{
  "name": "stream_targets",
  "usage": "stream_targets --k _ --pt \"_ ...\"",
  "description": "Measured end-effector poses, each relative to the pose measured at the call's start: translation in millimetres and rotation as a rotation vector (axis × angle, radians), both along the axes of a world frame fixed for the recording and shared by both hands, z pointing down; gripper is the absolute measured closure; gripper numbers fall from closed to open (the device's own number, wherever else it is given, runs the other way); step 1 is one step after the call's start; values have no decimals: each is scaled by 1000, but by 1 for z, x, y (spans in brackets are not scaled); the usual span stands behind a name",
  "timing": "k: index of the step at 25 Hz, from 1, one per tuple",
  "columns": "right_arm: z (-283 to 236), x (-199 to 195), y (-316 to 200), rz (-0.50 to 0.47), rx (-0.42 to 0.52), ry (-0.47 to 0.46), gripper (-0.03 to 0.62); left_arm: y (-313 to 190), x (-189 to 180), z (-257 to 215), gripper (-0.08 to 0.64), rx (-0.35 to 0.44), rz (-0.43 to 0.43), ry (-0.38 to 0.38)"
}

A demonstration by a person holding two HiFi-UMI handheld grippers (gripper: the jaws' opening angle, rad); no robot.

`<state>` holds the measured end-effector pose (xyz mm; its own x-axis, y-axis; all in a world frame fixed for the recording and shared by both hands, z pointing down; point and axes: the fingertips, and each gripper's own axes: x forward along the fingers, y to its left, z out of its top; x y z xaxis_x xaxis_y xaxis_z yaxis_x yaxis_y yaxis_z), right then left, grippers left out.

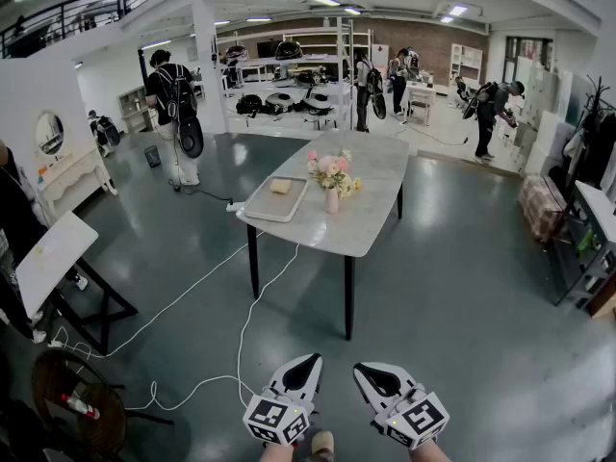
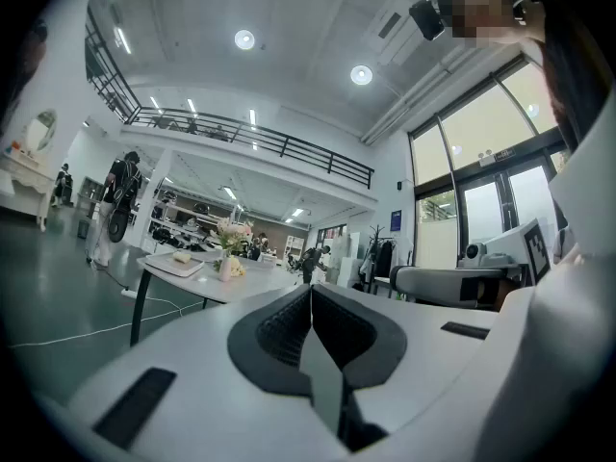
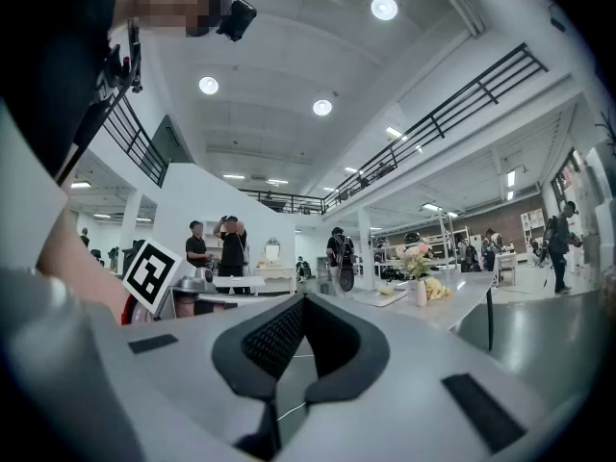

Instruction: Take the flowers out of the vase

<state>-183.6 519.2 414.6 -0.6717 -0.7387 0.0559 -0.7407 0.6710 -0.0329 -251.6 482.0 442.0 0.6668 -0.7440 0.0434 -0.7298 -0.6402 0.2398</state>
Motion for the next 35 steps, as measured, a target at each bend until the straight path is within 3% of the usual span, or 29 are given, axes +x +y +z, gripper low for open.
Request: stream_targets --k 10,24,35 --pt "11 -9 -104 52 -10 18 574 -103 4 5 546 7 60 -6" --pt "11 26 -171 150 -25 12 572 -158 37 10 546 9 102 -11" --pt "9 86 -246 90 -7 11 572 -227 95 10 545 20 46 -6"
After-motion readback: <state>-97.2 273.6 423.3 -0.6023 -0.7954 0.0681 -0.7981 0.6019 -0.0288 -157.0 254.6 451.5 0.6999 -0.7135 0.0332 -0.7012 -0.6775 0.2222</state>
